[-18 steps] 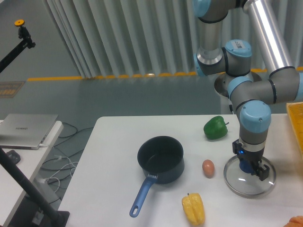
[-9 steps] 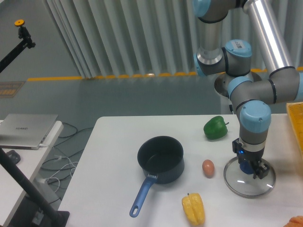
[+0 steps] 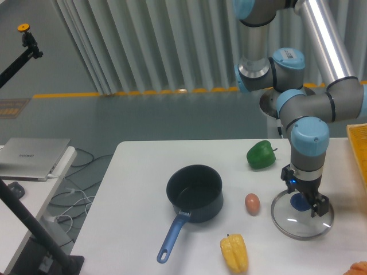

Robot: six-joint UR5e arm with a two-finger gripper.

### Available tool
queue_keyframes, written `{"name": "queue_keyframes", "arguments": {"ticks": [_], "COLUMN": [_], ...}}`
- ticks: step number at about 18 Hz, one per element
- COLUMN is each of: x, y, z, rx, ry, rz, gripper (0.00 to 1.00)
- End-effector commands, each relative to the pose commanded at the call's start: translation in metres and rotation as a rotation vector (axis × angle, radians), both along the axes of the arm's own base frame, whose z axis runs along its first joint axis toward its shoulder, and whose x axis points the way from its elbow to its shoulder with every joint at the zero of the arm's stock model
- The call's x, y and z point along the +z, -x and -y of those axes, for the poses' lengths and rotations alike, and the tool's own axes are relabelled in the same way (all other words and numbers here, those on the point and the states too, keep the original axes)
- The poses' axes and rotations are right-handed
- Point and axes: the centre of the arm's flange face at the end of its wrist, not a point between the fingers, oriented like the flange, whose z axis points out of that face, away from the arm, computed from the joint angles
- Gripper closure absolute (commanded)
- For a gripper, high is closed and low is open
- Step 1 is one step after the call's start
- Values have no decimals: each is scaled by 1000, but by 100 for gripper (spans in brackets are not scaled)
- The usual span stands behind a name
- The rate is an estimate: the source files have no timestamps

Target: Place the lid on the table

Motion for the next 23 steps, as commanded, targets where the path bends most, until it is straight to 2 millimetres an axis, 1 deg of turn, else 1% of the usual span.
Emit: {"name": "queue_keyframes", "arguments": {"ticks": [5,7,10,12,15,18,19,21,23], "x": [52,69,86,100,120,126,126,124,123], "y": [-13,-9,-3,1,8,19,19,29,31], "z": [16,23,41,55,75,92,96,106,106], "rx": [0,8,-4,-97,-190,-306,-358,-408,-413], "ry": [-54,-61,-51,-53,-55,-46,-35,-23,-22], "rz": [-58,-86,-92,-98,-109,-102,-91,-76,-77], "gripper": [0,0,0,0,0,0,0,0,0]}}
